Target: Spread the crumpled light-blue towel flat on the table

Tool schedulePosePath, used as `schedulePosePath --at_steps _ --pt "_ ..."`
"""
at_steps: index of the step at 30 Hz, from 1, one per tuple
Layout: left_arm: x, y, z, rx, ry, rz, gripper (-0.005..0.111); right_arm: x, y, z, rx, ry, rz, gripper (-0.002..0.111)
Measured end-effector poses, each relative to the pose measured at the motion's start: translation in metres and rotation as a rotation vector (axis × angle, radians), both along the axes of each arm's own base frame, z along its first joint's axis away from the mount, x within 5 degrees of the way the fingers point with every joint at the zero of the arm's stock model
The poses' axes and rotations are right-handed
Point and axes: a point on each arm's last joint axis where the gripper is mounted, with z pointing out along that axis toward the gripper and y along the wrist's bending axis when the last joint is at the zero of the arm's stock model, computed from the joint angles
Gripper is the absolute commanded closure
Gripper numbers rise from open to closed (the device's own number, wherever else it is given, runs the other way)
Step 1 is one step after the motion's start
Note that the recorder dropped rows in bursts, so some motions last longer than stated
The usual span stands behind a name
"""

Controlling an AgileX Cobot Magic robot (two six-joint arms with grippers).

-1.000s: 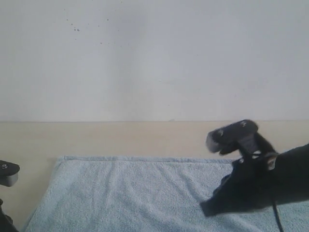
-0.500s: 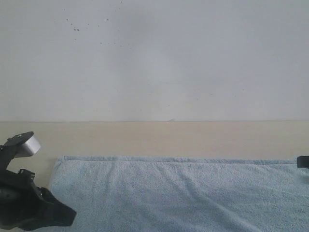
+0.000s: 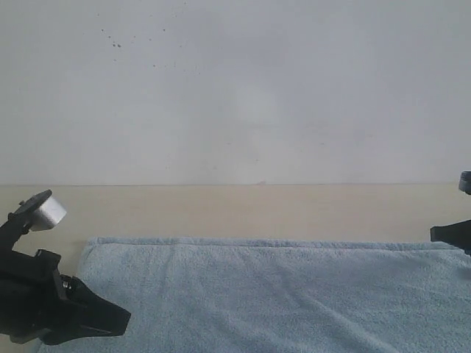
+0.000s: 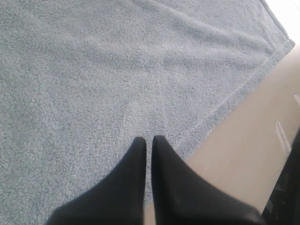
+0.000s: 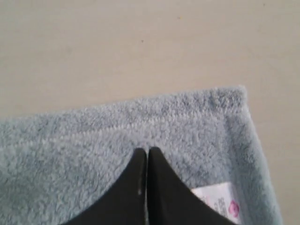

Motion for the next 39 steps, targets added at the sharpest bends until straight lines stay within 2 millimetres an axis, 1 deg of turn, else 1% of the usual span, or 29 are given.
schedulePosePath --at_steps 3,10,19,25,31,37,39 --pt "0.000 0.000 0.000 0.000 -0.001 -0.001 0.103 0.007 -0.002 -0.007 -0.011 -0.012 0.001 0.109" --pt "0.000 0.000 0.000 -0.001 -0.001 -0.005 0.103 0.010 -0.003 -0.024 -0.020 -0.006 -0.004 0.109" --pt "0.000 0.000 0.000 -0.001 -0.001 -0.005 0.103 0.012 -0.005 -0.032 -0.047 -0.026 0.002 0.109" --pt "0.000 0.000 0.000 -0.004 0.001 -0.005 0.103 0.015 -0.007 -0.030 -0.082 -0.060 0.016 0.109" --pt "-0.004 -0.003 0.002 -0.032 0.025 -0.044 0.103 0.014 -0.022 -0.039 -0.104 -0.075 -0.018 0.109" --pt "-0.005 -0.003 0.002 -0.030 0.012 -0.057 0.103 0.011 -0.039 -0.039 -0.107 -0.079 -0.062 0.109" --pt "-0.003 -0.002 0.001 -0.017 0.001 -0.037 0.103 0.010 -0.042 -0.039 -0.106 -0.079 -0.070 0.109"
